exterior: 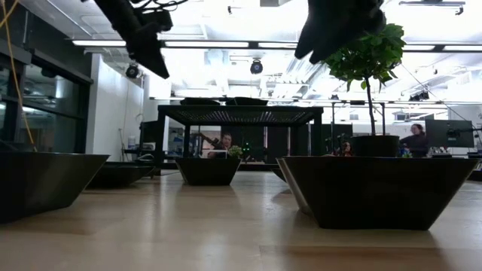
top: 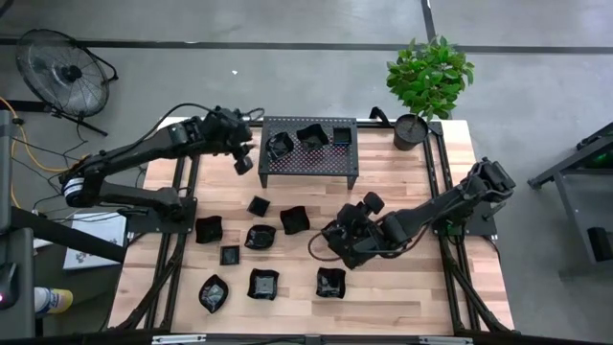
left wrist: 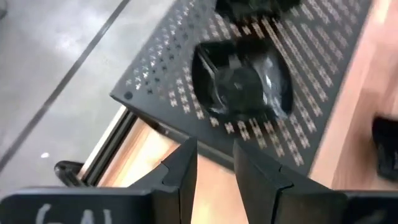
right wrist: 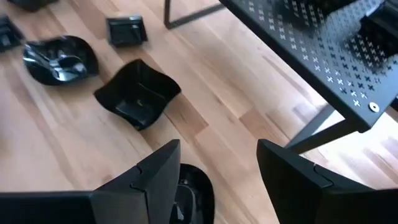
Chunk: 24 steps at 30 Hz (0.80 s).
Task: Pick & Place Mini shaped plates
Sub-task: Stack the leaf shaped plate on top of the leaf shaped plate on the shelf
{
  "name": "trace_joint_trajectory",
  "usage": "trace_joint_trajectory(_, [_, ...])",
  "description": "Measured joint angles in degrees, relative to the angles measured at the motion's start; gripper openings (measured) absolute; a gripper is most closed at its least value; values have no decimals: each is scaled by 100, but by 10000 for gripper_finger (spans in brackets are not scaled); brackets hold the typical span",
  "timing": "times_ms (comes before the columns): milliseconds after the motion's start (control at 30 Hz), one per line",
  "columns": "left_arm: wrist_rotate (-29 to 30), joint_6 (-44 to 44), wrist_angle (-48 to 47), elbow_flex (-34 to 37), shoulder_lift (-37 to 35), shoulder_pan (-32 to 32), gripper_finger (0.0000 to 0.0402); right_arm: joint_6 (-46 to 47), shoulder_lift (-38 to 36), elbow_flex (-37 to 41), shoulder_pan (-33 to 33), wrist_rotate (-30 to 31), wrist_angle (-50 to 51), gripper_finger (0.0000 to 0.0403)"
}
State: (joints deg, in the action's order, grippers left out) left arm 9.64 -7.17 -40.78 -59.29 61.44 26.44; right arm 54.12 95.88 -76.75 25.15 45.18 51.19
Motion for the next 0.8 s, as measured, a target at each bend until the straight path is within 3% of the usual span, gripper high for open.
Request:
trace_joint_trajectory(167, [513,-54,-350,0,-173,-607,101,-6,0,0,-178,-202,161,208])
trace_joint_trajectory(433, [1389,115,-443,0,-215,-2233,101,569,0,262,-419,-846,689,208])
trace_joint_trajectory(667, [2212,416,-483,4,-213,-3676,101,908,4,1039,-560,-1501,305,208])
trace_joint_trajectory(800, [2417,600,-326,348,-215,-4329,101,866,2,1324,-740,-1951,-20,208])
